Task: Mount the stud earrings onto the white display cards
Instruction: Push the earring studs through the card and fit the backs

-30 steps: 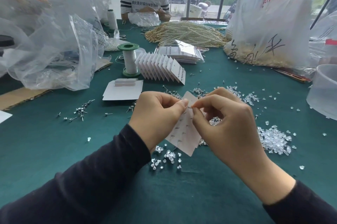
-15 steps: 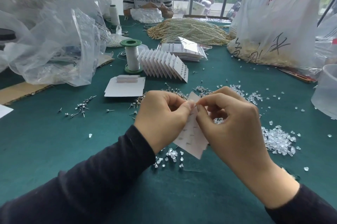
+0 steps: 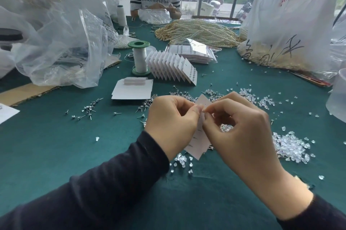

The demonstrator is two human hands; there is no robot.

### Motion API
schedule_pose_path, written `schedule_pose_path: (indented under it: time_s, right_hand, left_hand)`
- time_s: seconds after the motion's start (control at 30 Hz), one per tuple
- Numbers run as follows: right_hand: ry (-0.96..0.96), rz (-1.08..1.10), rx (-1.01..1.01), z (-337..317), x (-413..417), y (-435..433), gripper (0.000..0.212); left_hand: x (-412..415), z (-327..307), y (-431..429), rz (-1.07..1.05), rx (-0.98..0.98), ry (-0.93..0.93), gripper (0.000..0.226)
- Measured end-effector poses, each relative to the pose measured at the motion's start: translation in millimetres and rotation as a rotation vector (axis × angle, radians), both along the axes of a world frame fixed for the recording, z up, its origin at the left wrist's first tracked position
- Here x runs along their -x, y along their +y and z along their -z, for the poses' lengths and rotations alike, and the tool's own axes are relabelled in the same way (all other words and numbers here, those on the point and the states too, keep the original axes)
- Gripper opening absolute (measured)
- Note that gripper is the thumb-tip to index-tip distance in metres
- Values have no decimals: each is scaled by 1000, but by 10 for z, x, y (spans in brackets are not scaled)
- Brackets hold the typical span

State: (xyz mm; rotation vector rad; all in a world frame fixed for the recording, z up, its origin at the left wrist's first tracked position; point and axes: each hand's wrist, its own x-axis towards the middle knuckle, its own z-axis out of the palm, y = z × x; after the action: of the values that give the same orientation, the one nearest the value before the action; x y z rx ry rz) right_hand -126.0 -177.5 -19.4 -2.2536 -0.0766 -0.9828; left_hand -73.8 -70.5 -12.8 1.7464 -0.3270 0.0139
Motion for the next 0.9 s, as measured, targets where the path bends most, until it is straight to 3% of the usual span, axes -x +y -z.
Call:
schedule_pose_path:
  time_s: [0.3, 0.43, 0.47, 0.57, 0.63, 0.73, 0.83, 0.9]
  right_hand:
    - [-23, -13, -6, 28, -13, -9, 8]
    - [-47, -18, -78, -2, -33, -86, 10]
    - [-52, -21, -105, -17, -37, -96, 9]
    - [-59, -32, -229, -57, -26, -133, 9]
    - [-24, -95, -419, -81, -16, -168, 18]
    - [66, -213, -801, -93, -25, -203, 16]
    - [162, -322, -1059, -103, -31, -206, 3]
    - [257, -418, -1216, -119, -22, -221, 10]
  left_hand:
    - [11, -50, 37, 50, -61, -88, 28]
    - [-93, -198, 154, 285, 17, 65, 28]
    - [-162, -227, 214, 299, -55, 63, 29]
    - [-455, -272, 451, 83, -615, -177, 17]
    - [-586, -285, 594, -24, -880, -207, 7]
    - [-663, -230, 638, 2, -1021, -69, 3]
    - [-691, -179, 603, 2, -1082, -79, 3]
    - [-706, -170, 601, 0, -1077, -107, 3]
